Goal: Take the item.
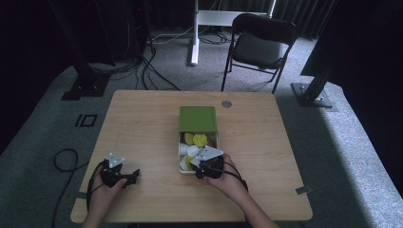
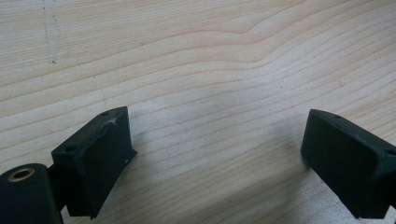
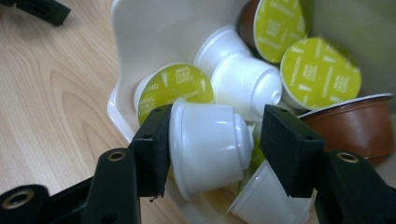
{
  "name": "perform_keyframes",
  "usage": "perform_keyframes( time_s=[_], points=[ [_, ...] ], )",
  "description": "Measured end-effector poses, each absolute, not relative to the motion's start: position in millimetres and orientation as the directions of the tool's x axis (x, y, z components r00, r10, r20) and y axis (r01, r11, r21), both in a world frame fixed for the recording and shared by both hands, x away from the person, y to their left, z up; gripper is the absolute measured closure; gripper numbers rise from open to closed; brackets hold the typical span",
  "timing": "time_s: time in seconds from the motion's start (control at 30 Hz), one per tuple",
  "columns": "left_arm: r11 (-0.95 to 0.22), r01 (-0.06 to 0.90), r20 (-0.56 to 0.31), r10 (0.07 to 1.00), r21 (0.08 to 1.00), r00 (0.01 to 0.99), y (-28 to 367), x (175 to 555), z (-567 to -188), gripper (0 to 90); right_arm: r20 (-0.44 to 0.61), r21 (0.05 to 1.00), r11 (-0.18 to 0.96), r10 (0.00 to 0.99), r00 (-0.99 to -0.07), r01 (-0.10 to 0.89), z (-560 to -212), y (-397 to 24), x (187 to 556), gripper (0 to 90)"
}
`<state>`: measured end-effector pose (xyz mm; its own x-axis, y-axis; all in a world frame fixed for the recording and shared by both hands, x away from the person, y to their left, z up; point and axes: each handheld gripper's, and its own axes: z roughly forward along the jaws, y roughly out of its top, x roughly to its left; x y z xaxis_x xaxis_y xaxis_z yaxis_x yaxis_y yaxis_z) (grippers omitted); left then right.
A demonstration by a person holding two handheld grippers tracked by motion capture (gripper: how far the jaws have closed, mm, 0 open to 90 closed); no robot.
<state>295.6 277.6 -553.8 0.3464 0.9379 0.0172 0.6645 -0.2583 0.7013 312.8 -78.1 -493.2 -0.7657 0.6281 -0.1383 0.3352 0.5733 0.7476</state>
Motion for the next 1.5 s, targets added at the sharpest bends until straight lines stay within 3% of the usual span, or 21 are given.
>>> perform_keyframes(
  time_s=[0.37,1.0,1.2,1.5],
  points=[
    [-0.258,0.664,0.017,0.938,0.701,0.347,278,296,-554,9.9,-0.131,0.733,0.586,0.622,-0.772,0.347,-497,-76,317,53.4],
    [-0.255,0.664,0.015,0.939,0.703,0.344,277,296,-554,9.9,-0.049,0.861,0.414,0.646,-0.762,0.295,-448,-102,322,54.5],
    [-0.258,0.666,0.016,0.938,0.7,0.347,278,296,-554,9.9,-0.067,0.918,0.324,0.696,-0.715,0.23,-435,-116,324,54.7],
    [-0.256,0.665,0.015,0.938,0.701,0.346,278,296,-554,9.8,-0.071,0.939,0.265,0.772,-0.632,0.218,-423,-145,333,55.0]
  ],
)
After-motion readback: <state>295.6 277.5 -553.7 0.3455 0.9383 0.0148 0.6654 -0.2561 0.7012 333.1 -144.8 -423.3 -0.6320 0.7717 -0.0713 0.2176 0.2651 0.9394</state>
